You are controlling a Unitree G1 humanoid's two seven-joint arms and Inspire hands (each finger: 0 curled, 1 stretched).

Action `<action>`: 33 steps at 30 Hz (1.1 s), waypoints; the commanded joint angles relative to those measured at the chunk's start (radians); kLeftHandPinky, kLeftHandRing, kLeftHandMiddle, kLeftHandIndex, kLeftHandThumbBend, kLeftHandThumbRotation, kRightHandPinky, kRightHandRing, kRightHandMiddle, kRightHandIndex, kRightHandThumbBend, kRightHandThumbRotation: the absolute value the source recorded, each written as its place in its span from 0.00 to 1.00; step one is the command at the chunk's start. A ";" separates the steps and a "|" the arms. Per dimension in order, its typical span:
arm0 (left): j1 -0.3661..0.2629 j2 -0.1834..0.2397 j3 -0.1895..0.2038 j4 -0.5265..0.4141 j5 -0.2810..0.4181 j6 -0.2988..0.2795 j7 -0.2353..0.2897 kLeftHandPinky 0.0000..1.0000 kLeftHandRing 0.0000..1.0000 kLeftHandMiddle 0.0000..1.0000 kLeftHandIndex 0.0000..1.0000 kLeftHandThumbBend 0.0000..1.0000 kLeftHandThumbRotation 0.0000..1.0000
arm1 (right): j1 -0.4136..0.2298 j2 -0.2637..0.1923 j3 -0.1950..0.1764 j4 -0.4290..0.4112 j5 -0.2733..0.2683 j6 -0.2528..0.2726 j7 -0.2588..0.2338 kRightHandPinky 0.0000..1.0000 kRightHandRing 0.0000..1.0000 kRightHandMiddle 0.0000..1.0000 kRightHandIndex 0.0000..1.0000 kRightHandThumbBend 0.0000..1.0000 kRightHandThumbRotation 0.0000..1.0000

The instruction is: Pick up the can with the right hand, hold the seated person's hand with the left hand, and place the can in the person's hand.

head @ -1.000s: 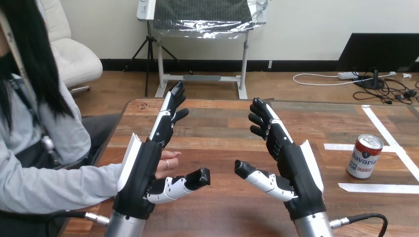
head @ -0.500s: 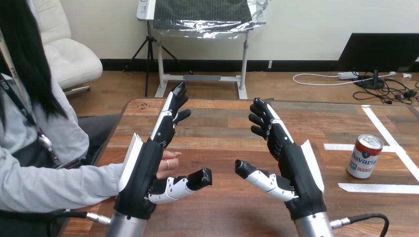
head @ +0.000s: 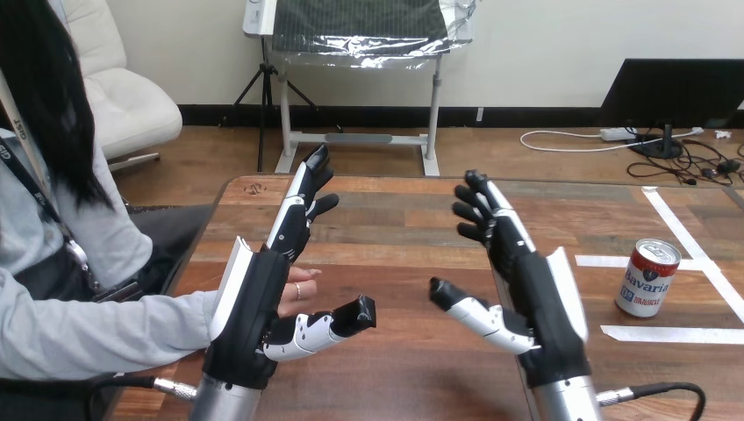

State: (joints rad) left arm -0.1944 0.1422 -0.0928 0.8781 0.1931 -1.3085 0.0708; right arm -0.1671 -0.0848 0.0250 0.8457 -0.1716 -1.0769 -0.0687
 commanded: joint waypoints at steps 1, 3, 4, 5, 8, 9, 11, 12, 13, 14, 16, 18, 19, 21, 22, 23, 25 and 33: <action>-0.028 -0.008 0.021 0.010 -0.020 -0.003 -0.002 0.88 0.96 1.00 0.98 1.00 0.72 | -0.088 -0.015 -0.028 -0.006 0.020 -0.029 -0.015 0.82 0.87 0.91 0.93 1.00 0.60; -0.028 -0.009 0.022 0.011 -0.019 -0.002 -0.001 0.88 0.96 1.00 0.99 1.00 0.72 | -0.094 -0.018 -0.035 -0.002 0.029 -0.031 -0.013 0.81 0.87 0.91 0.93 1.00 0.60; -0.029 -0.009 0.022 0.012 -0.021 -0.002 -0.002 0.88 0.96 1.00 0.99 1.00 0.72 | -0.100 -0.021 -0.040 0.003 0.039 -0.034 -0.010 0.81 0.87 0.91 0.92 1.00 0.60; -0.030 -0.009 0.021 0.013 -0.023 -0.002 -0.003 0.88 0.96 1.00 0.99 1.00 0.72 | -0.104 -0.023 -0.043 0.006 0.046 -0.036 -0.007 0.80 0.87 0.90 0.92 1.00 0.60; -0.030 -0.009 0.021 0.014 -0.025 0.000 -0.005 0.88 0.96 1.00 0.99 1.00 0.72 | -0.111 -0.026 -0.051 0.013 0.056 -0.040 -0.003 0.79 0.86 0.90 0.92 1.00 0.60; -0.030 -0.009 0.022 0.013 -0.025 0.002 -0.005 0.88 0.96 1.00 0.99 1.00 0.72 | -0.114 -0.028 -0.054 0.015 0.058 -0.042 -0.003 0.78 0.86 0.90 0.91 1.00 0.59; -0.030 -0.009 0.022 0.014 -0.027 0.003 -0.007 0.88 0.96 1.00 0.99 1.00 0.72 | -0.120 -0.030 -0.060 0.020 0.064 -0.046 -0.002 0.78 0.86 0.90 0.90 1.00 0.59; -0.031 -0.010 0.022 0.014 -0.028 0.003 -0.007 0.88 0.96 1.00 0.99 1.00 0.72 | -0.122 -0.031 -0.063 0.022 0.067 -0.049 -0.001 0.77 0.86 0.89 0.90 1.00 0.59; -0.031 -0.010 0.022 0.015 -0.030 0.003 -0.009 0.88 0.96 1.00 0.99 1.00 0.72 | -0.128 -0.033 -0.068 0.026 0.073 -0.053 -0.001 0.77 0.86 0.89 0.90 1.00 0.59; -0.032 -0.010 0.022 0.016 -0.032 0.003 -0.010 0.88 0.96 1.00 0.99 1.00 0.72 | -0.131 -0.035 -0.072 0.030 0.077 -0.056 -0.001 0.76 0.86 0.89 0.90 1.00 0.59; -0.033 -0.011 0.022 0.017 -0.034 0.003 -0.012 0.88 0.96 1.00 0.99 1.00 0.72 | -0.138 -0.038 -0.080 0.034 0.085 -0.057 -0.002 0.76 0.85 0.89 0.90 1.00 0.58; -0.033 -0.011 0.023 0.018 -0.036 0.003 -0.013 0.88 0.96 1.00 0.99 1.00 0.72 | -0.142 -0.040 -0.086 0.037 0.090 -0.056 -0.003 0.75 0.85 0.89 0.91 1.00 0.58; -0.033 -0.011 0.023 0.018 -0.037 0.003 -0.014 0.88 0.97 1.00 0.99 1.00 0.72 | -0.145 -0.042 -0.092 0.037 0.097 -0.054 -0.002 0.75 0.85 0.89 0.91 1.00 0.58; -0.034 -0.012 0.023 0.020 -0.040 0.003 -0.016 0.88 0.97 1.00 0.99 1.00 0.72 | -0.149 -0.044 -0.097 0.039 0.105 -0.053 0.001 0.74 0.85 0.89 0.91 1.00 0.57; -0.035 -0.012 0.022 0.021 -0.043 0.003 -0.018 0.88 0.97 1.00 0.99 1.00 0.72 | -0.152 -0.047 -0.102 0.041 0.111 -0.052 0.002 0.74 0.85 0.89 0.91 1.00 0.57; -0.035 -0.012 0.022 0.023 -0.045 0.003 -0.019 0.88 0.97 1.00 0.98 1.00 0.72 | -0.155 -0.050 -0.105 0.043 0.114 -0.052 0.003 0.74 0.85 0.89 0.91 1.00 0.57; -0.036 -0.013 0.023 0.026 -0.048 0.002 -0.022 0.88 0.97 1.00 0.98 1.00 0.72 | -0.162 -0.054 -0.112 0.048 0.120 -0.054 0.001 0.74 0.85 0.89 0.91 1.00 0.57; -0.039 -0.013 0.032 0.032 -0.037 0.000 -0.019 0.89 0.97 0.99 0.97 1.00 0.72 | -0.183 -0.072 -0.139 0.066 0.122 -0.048 -0.015 0.75 0.84 0.88 0.92 1.00 0.58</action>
State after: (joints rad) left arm -0.1944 0.1383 -0.0807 0.9066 0.1630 -1.3044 0.0502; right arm -0.2688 -0.1345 -0.0886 0.9019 -0.0560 -1.1084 -0.0711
